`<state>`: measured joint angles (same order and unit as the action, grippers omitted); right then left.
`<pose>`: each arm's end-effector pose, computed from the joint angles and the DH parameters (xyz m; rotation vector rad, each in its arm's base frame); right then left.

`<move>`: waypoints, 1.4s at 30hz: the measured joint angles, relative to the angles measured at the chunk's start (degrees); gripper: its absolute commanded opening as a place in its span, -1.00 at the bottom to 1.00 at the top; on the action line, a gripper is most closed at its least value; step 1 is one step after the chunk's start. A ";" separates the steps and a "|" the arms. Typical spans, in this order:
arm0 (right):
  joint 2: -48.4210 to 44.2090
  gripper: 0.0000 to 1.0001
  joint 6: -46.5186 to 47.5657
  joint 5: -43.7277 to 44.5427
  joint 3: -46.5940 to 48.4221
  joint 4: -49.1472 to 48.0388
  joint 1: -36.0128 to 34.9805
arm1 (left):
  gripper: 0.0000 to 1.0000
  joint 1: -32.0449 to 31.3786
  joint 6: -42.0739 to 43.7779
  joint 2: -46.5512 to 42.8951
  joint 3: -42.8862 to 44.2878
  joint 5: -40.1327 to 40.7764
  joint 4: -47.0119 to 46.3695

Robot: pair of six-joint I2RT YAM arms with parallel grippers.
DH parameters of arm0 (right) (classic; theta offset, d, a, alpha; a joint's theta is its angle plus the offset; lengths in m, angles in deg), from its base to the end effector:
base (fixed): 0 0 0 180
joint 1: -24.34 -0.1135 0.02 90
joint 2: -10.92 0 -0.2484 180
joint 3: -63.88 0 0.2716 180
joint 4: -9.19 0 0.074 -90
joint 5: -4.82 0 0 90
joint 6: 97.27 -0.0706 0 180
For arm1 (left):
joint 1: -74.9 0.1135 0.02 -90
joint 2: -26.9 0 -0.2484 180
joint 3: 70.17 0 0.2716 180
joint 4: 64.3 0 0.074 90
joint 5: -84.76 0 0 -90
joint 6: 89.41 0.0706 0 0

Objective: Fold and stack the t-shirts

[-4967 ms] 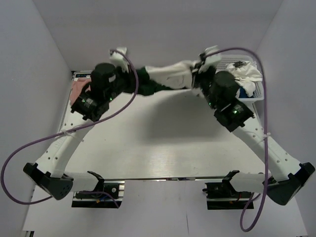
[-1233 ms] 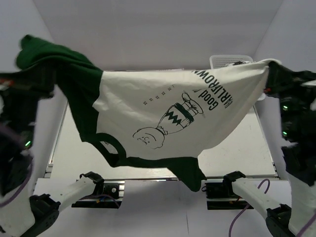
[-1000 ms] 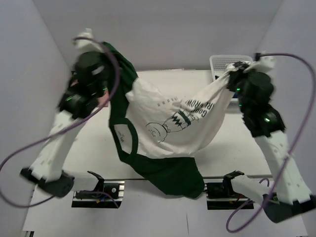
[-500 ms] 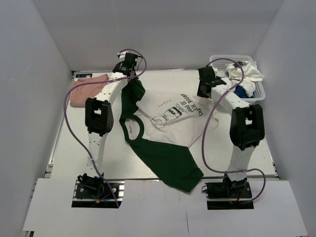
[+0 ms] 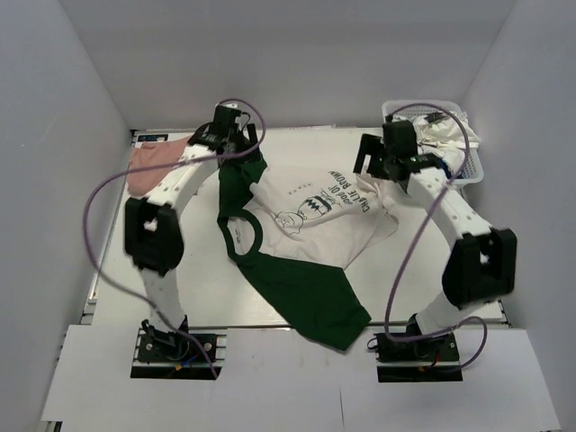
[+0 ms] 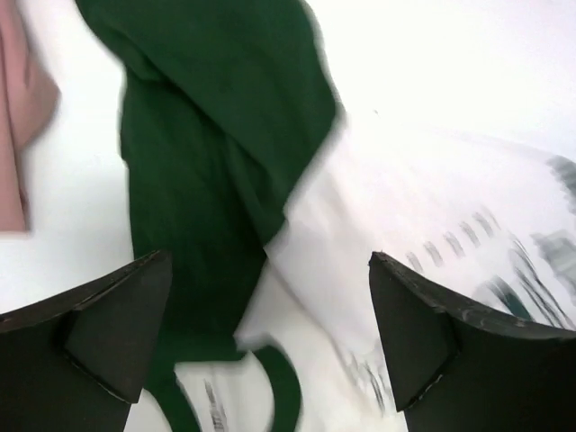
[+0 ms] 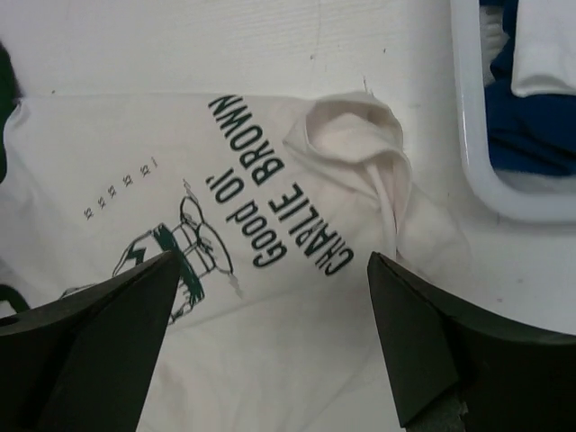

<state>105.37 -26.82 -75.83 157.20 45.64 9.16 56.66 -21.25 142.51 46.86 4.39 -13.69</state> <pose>0.4129 0.1001 0.2682 0.1739 2.2140 0.1528 0.4717 -0.1430 0.2355 -0.1515 2.4117 -0.1168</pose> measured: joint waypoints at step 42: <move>-10.54 -0.11 -8.33 -10.29 -32.44 -3.17 14.43 | 1.00 -46.38 -3.21 -9.16 -25.03 -7.93 -2.01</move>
<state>94.84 -35.15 -86.13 124.76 42.47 23.58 10.28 -24.47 133.36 21.84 -3.55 -15.70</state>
